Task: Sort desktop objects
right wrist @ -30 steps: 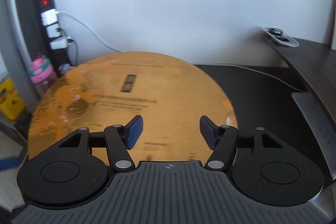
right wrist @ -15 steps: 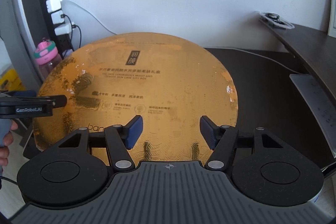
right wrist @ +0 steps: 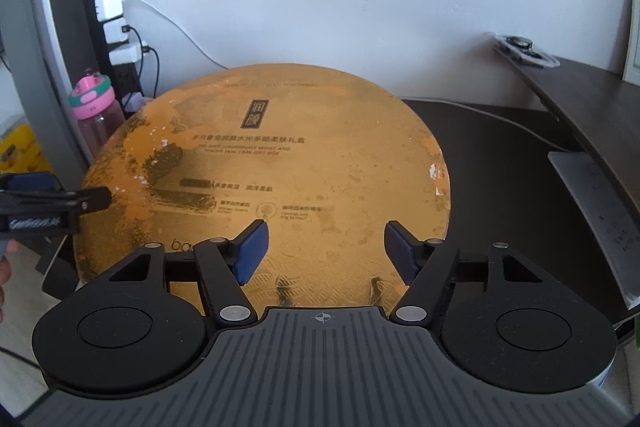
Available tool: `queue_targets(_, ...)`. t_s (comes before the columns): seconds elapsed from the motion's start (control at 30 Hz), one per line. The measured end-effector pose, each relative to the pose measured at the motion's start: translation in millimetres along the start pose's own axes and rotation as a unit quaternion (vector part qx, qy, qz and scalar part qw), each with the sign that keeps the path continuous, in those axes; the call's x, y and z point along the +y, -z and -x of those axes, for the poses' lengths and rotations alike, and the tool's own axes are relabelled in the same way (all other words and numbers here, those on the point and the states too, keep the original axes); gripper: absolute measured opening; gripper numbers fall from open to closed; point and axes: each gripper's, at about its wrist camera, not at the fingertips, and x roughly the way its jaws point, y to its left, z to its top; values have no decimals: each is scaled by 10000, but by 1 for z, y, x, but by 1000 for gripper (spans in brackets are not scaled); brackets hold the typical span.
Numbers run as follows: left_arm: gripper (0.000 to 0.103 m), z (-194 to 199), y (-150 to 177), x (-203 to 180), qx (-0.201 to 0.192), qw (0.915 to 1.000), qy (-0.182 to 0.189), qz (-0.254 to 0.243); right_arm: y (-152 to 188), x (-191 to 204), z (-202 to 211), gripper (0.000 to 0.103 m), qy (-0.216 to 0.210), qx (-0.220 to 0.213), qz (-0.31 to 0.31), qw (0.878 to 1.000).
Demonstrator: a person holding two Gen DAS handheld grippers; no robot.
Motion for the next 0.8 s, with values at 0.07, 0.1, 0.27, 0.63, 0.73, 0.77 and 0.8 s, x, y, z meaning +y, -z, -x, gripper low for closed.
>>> queue_targets(0.07,98,0,0,-10,-79,9995,223,-215,-1,-2,-8,68,10,86,-16,10000)
queue_targets(0.1,97,-2,0,-15,-83,9992,253,-289,-1,-2,-12,68,11,146,-13,9999)
queue_targets(0.27,95,-27,2,-22,412,9982,189,-405,6,3,-28,65,52,398,194,9990)
queue_targets(0.63,101,-13,8,-27,536,9983,125,-215,9,7,-11,81,22,303,112,9995)
queue_targets(0.73,102,0,11,-31,423,9987,142,-233,10,11,5,89,9,131,136,9998)
queue_targets(0.77,102,3,12,-32,418,9988,171,-205,11,12,10,89,10,83,132,9999)
queue_targets(0.8,102,6,13,-33,417,9988,201,-176,12,12,15,90,-7,41,102,9999)
